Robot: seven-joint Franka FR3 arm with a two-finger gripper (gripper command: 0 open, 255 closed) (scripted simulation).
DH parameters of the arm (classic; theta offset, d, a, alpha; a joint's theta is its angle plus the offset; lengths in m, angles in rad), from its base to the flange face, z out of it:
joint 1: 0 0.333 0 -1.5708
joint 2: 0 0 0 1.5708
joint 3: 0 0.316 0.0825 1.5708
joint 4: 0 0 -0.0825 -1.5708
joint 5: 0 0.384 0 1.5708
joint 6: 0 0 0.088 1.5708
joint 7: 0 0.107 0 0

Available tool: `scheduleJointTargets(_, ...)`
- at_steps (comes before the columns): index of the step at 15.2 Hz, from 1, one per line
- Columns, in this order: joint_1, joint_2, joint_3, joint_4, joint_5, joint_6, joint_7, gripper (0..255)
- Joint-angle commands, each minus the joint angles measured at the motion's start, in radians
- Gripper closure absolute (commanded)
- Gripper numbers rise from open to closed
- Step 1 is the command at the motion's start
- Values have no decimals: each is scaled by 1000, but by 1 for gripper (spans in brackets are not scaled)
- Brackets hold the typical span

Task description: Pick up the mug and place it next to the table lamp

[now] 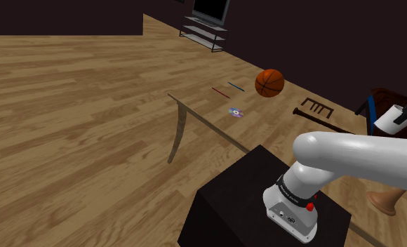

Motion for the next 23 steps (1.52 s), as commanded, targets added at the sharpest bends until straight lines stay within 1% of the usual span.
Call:
scheduleJointTargets(1, -5, -8, -15, -28, -13, 24, 3, 255)
scheduleJointTargets(12, -22, -35, -92, -156, -80, 139, 24, 255)
scheduleJointTargets(23, -26, -37, -193, -260, -158, 261, 44, 255)
